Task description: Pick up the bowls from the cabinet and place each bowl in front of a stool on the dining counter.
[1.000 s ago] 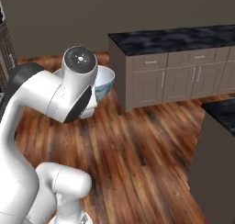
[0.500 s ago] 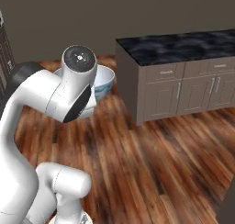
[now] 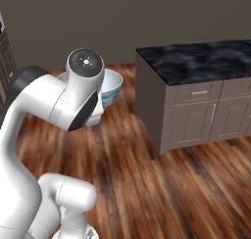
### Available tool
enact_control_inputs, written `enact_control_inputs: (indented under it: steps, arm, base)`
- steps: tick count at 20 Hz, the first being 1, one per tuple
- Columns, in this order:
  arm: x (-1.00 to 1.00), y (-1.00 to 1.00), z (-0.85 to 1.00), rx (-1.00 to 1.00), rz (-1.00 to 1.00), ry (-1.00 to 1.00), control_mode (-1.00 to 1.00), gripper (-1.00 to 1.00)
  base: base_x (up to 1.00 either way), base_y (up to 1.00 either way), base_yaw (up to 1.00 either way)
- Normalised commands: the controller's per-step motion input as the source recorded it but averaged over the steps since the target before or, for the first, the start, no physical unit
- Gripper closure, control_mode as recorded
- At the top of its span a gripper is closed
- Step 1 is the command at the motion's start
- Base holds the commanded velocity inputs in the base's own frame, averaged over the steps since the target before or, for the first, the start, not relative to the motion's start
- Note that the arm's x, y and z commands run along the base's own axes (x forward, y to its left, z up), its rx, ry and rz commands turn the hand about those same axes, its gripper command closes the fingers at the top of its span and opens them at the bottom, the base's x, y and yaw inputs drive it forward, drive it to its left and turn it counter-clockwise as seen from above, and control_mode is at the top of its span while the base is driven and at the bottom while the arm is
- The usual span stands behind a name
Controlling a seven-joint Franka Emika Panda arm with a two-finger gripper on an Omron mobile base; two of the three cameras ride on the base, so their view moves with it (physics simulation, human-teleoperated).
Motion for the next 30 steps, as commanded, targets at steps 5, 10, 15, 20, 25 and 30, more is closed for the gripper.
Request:
enact_control_inputs:
  steps: [5,10,15,20,25,30]
  arm:
    - [0.00,0.00,0.00,0.00,0.00,0.00,1.00,1.00]
    - [0.00,0.00,0.00,0.00,0.00,0.00,1.00,1.00]
    - [0.00,0.00,0.00,0.00,0.00,0.00,1.00,1.00]
    - [0.00,0.00,0.00,0.00,0.00,0.00,1.00,1.00]
    - [0.00,0.00,0.00,0.00,0.00,0.00,1.00,1.00]
    - [0.00,0.00,0.00,0.00,0.00,0.00,1.00,1.00]
  base:
    - [1.00,0.30,0.14]
    - [1.00,0.67,0.18]
    - [1.00,0.80,0.23]
    - [1.00,0.84,0.16]
    - [1.00,0.64,0.11]
    - [1.00,0.49,0.04]
